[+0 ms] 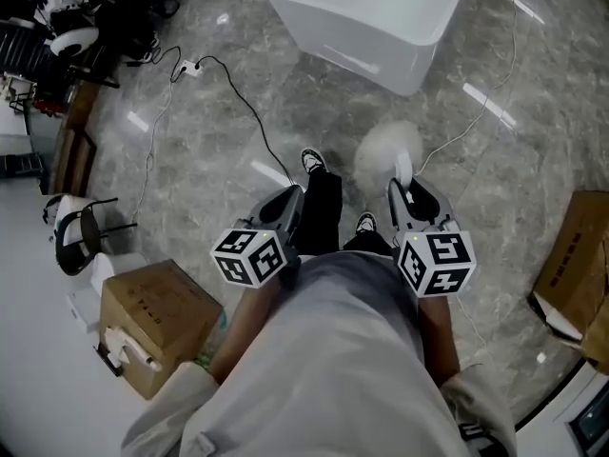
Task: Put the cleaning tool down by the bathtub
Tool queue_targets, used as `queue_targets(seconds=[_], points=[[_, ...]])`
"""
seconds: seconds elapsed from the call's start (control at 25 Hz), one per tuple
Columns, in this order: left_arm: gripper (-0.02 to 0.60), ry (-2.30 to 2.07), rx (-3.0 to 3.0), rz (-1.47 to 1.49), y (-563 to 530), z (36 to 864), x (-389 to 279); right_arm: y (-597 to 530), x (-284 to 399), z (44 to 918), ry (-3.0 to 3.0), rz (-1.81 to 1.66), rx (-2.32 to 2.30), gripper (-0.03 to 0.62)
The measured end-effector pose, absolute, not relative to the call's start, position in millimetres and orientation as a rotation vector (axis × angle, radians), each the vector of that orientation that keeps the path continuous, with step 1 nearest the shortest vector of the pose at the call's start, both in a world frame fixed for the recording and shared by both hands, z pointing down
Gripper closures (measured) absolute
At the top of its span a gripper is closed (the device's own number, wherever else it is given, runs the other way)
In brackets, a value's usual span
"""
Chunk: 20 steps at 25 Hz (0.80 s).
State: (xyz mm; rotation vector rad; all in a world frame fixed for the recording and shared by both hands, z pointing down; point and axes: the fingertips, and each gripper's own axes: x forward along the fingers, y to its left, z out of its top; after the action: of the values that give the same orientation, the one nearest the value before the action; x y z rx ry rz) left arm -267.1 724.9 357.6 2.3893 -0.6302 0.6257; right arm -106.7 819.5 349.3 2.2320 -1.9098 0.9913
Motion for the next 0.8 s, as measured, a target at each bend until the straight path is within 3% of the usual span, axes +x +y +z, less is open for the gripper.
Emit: queue_targets(seconds=[0.8], points=[[0.572,-0.638,2.344,0.497,535.2,340.5,-238.0,630.4,-71.7,339.3,-1.933,1.021,2.21,0.505]])
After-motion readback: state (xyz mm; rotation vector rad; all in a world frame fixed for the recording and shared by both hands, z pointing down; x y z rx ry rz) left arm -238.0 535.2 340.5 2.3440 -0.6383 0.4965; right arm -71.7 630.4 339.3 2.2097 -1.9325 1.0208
